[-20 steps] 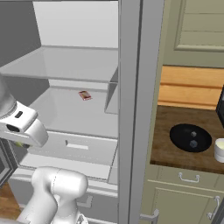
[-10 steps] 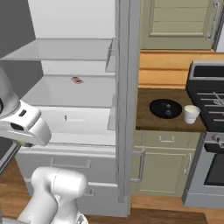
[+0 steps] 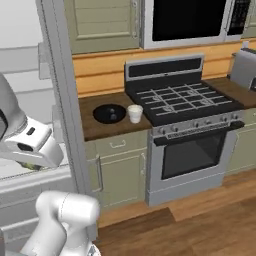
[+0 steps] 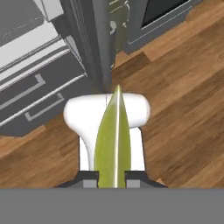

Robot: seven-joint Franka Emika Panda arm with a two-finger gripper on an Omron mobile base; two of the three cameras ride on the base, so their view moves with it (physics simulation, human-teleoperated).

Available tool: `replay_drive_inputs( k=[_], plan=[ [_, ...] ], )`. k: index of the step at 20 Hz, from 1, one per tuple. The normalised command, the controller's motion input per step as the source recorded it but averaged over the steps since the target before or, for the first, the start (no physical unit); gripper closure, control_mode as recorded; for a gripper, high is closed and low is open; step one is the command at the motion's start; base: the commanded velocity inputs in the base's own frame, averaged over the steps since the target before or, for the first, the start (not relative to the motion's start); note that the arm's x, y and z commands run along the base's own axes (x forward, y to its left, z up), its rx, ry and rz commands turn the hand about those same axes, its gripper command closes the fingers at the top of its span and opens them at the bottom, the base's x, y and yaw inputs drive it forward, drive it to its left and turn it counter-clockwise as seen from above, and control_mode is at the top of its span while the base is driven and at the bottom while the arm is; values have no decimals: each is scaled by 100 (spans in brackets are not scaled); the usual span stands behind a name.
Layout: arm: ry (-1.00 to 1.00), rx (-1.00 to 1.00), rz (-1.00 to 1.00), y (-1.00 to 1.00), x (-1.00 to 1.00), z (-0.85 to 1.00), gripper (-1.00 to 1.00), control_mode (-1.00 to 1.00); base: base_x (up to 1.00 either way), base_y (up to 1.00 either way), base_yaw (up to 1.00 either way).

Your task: Grab a lemon wedge from the fridge and one ice cube from the ice bowl, and put them in the glass of lemonade.

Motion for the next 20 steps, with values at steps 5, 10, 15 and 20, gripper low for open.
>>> replay_drive_inputs(
  k=[5,10,15,20],
  plan=[
    [0,0,0,0,0,0,100,100,8,-87,-67],
    [0,0,0,0,0,0,100,100,76,-88,-8],
    [0,0,0,0,0,0,100,100,100,-55,30],
    [0,0,0,0,0,0,100,100,100,-43,45]
  ],
)
